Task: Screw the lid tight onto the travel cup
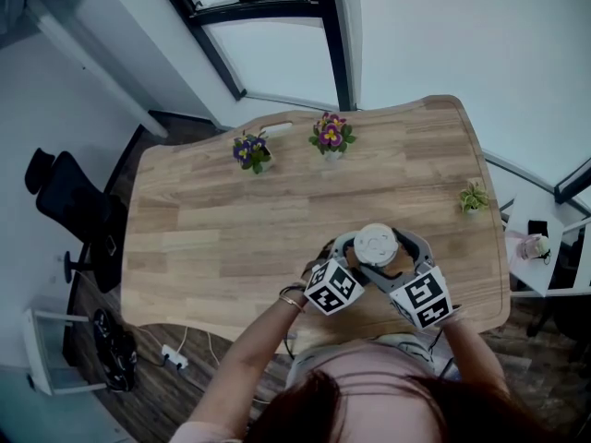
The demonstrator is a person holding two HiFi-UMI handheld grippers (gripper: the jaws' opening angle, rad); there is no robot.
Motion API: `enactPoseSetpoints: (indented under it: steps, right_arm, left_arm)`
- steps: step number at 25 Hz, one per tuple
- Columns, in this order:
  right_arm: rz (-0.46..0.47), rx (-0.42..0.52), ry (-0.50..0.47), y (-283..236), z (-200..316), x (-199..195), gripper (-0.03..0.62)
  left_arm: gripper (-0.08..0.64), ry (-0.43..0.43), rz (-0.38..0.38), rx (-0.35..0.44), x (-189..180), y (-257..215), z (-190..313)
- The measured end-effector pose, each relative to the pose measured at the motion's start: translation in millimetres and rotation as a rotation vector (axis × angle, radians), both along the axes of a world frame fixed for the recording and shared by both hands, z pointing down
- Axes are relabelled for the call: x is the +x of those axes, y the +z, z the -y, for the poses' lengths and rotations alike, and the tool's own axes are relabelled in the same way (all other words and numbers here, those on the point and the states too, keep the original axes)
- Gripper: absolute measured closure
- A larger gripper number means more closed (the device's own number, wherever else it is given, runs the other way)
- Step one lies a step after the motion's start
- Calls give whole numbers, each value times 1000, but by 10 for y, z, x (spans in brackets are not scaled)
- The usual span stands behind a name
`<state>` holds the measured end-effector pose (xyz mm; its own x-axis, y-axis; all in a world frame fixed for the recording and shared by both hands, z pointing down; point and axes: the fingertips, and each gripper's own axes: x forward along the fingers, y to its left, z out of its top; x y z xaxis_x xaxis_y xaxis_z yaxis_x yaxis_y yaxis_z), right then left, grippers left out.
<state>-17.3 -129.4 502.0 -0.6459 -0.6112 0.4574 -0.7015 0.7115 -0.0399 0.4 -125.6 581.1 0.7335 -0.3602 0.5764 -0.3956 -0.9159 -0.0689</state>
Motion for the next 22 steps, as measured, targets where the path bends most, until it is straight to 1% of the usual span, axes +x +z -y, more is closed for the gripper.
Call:
enactPoseSetpoints:
  steps: [3, 4, 6, 8, 10, 12, 13, 15, 17, 18, 22]
  right_arm:
    - [12, 10, 129, 7, 29, 18, 209]
    - [14, 10, 153, 9, 31, 16, 209]
    - [25, 6, 150, 12, 30, 10, 209]
    - [48, -20, 91, 8, 12, 3, 209]
    - [60, -59, -9, -3, -35, -9, 209]
    - [45, -78, -105, -6, -78, -8, 209]
    - [33, -79, -137, -3, -83, 0, 209]
    - [16, -68, -164, 3, -70, 15, 209]
    - [10, -41, -147, 2, -58, 16, 209]
    - [6, -24, -122, 4, -53, 14, 209]
    - [16, 23, 37, 10, -13, 18, 209]
  left_arm:
    - [202, -85, -12, 16, 4, -1, 41]
    - [202, -102, -13, 20, 5, -1, 49]
    - [202, -108, -16, 17, 0, 6, 51]
    - [202, -73, -17, 7, -8, 14, 42]
    - [202, -4, -7, -1, -15, 16, 13]
    - [202, 67, 12, -8, -15, 18, -18]
    - [202, 90, 20, -10, -13, 20, -25]
    - [202, 100, 26, -12, -9, 23, -25]
    - [202, 76, 22, -7, 0, 18, -21]
    - [202, 59, 21, -3, 4, 13, -17]
    - [202, -32, 20, 12, 0, 9, 21]
